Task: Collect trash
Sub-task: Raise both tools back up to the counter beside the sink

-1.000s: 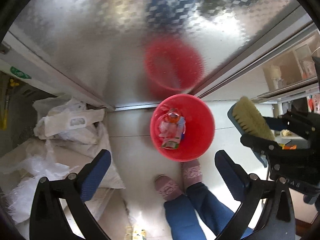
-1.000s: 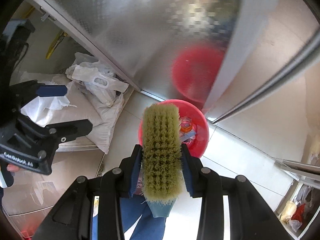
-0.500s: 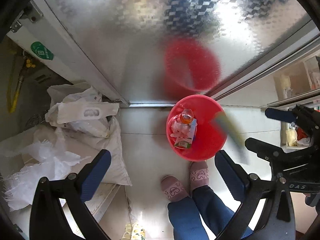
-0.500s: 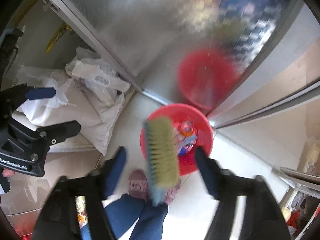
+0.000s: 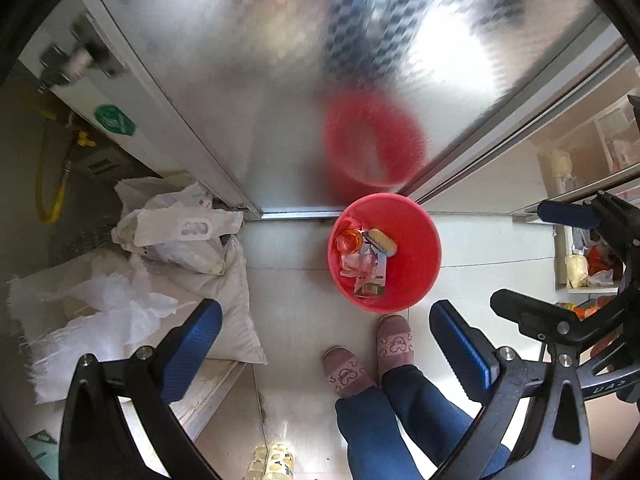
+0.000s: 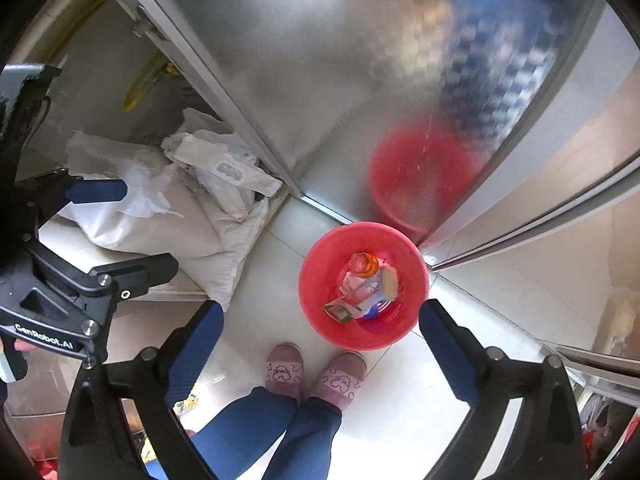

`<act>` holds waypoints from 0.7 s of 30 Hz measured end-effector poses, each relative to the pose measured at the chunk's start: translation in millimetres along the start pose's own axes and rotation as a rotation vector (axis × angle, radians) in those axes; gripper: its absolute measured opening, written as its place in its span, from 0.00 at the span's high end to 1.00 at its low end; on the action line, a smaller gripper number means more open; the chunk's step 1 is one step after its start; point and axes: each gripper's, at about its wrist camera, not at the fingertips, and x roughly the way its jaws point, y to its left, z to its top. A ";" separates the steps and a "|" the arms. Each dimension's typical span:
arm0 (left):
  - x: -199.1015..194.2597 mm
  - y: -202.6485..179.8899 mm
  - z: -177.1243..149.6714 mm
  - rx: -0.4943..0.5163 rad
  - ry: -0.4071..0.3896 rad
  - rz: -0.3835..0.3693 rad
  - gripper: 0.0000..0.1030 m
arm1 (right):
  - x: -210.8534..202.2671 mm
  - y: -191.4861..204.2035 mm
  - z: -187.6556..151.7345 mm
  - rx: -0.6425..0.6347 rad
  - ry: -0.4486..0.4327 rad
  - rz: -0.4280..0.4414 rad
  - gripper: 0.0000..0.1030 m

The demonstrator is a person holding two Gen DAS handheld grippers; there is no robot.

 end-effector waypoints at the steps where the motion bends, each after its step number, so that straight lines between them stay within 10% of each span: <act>1: -9.7 -1.0 0.0 0.001 -0.007 0.003 0.00 | -9.7 1.4 0.7 -0.007 -0.007 -0.008 0.02; 21: -258.4 -32.7 25.3 -0.029 -0.185 0.093 0.00 | -253.0 30.0 34.9 -0.013 -0.178 -0.046 0.01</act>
